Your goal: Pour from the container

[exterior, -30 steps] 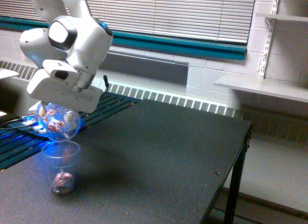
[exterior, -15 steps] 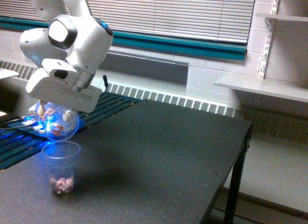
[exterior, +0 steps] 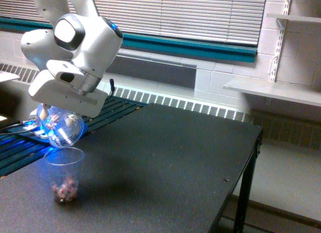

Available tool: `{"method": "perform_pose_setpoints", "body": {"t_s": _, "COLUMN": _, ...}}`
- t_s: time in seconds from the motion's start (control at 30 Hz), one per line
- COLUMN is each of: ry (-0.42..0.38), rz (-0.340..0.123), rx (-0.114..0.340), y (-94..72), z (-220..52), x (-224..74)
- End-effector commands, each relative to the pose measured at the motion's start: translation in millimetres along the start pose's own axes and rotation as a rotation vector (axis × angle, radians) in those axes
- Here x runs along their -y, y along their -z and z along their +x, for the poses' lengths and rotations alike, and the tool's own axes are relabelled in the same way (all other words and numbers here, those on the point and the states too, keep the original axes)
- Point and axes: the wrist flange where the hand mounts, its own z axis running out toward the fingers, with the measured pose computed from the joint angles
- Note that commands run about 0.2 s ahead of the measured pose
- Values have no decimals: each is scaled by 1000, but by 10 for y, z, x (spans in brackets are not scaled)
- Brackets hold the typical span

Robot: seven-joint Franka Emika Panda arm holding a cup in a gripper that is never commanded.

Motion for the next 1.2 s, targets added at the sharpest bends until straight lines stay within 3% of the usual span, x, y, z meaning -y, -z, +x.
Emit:
{"method": "perform_pose_setpoints", "body": {"t_s": 0.03, "ry": 45, "rz": -28, "rx": 2, "y": 32, "z": 13, "x": 73}}
{"method": "perform_pose_setpoints", "body": {"t_s": 0.53, "ry": 54, "rz": -34, "rx": 13, "y": 3, "z": 68, "x": 96}}
{"method": "perform_pose_setpoints", "body": {"t_s": 1.2, "ry": 62, "rz": 102, "rx": -69, "y": 231, "z": 132, "x": 27}}
